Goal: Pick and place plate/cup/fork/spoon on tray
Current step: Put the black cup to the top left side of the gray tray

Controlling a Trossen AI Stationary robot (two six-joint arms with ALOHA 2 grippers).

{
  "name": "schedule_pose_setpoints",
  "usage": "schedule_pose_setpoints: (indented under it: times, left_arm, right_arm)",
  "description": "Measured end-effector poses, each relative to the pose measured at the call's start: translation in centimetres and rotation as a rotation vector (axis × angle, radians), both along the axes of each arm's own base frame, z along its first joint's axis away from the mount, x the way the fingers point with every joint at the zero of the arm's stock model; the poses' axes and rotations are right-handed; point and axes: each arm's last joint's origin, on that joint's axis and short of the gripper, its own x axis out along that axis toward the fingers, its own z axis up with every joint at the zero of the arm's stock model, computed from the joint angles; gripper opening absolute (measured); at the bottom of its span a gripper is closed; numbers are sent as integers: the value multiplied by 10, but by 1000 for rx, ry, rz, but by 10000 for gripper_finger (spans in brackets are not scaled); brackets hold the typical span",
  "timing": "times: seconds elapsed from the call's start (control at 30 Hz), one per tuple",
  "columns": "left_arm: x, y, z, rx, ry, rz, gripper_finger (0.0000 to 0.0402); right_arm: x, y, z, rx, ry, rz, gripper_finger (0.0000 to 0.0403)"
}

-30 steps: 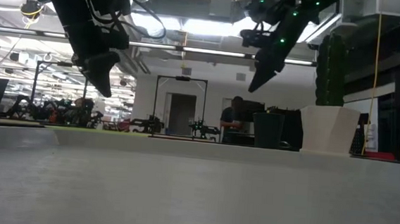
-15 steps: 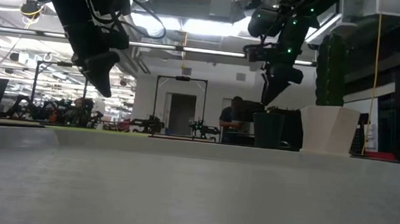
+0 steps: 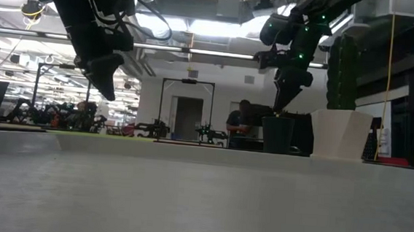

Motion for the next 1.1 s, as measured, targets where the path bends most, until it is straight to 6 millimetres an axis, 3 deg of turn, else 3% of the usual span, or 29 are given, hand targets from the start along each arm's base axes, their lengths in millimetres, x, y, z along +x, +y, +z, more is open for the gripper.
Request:
schedule_pose_setpoints:
  times: [0.27,0.5,0.67,1.1]
  left_arm:
    - [0,0,0,0,0,0,43]
    - [0,0,0,0,0,0,43]
    - [0,0,0,-1,-3,4,43]
    - [2,2,-5,2,35,15,43]
  right_arm:
    - [-7,1,-25,-55,61,-26,100]
    - [-2,-6,-23,-115,-5,-56,86]
    - [-5,-8,-24,-89,-13,-126,15]
    - [6,6,-18,-94,-62,-207,4]
